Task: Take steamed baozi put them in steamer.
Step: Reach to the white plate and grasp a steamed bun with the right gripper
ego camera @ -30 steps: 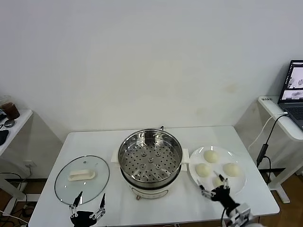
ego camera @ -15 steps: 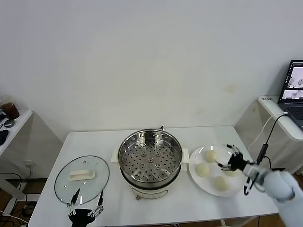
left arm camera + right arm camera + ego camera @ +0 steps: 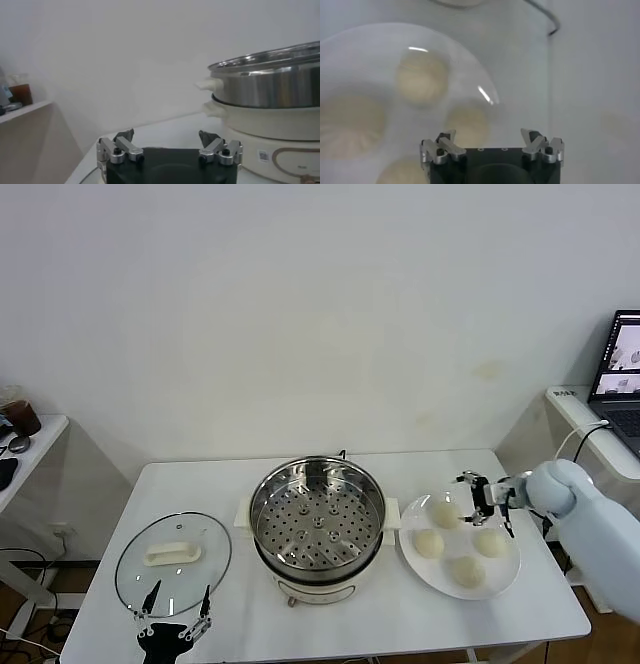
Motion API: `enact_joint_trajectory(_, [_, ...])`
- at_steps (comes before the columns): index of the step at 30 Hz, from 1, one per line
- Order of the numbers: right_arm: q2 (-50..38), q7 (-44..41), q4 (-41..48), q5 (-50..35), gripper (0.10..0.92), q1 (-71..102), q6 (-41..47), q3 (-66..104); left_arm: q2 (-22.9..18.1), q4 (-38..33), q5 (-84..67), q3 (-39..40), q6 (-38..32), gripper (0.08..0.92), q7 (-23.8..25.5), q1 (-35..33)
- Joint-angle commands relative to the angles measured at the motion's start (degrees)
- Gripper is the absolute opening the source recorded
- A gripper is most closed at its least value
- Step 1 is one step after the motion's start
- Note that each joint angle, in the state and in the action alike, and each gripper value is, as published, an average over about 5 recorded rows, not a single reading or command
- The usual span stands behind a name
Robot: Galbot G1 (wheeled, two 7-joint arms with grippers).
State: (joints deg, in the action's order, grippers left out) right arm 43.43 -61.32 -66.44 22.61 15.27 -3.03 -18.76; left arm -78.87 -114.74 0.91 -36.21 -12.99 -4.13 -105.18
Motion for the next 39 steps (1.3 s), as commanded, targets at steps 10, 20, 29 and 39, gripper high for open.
enact_joint_trajectory(10, [4.28,-6.03,9.39,-3.26,0.823,-11.24,3.96,-16.16,0.2,0.52,0.38,-0.54,-0.18,0.823,0.18,0.9])
enact_joint_trajectory(20, [8.67,-2.64,14.35,0.5,0.823,-11.15,3.66,-14.55,0.22,0.72,0.4,-1.2,-0.6,0.823,0.22,1.02])
enact_joint_trajectory(29, [9.84,-2.86,15.34,1.24,0.759,-10.7,3.96,-15.1,0.24,0.82,0.26,-1.87,-0.86,0.823,0.21,1.05])
enact_joint_trajectory(39, [10.0,-2.33,14.89,1.86,0.591,-9.89,4.71,-14.92,0.21,0.73,0.31,-1.87,-0.88,0.823,0.24,1.13])
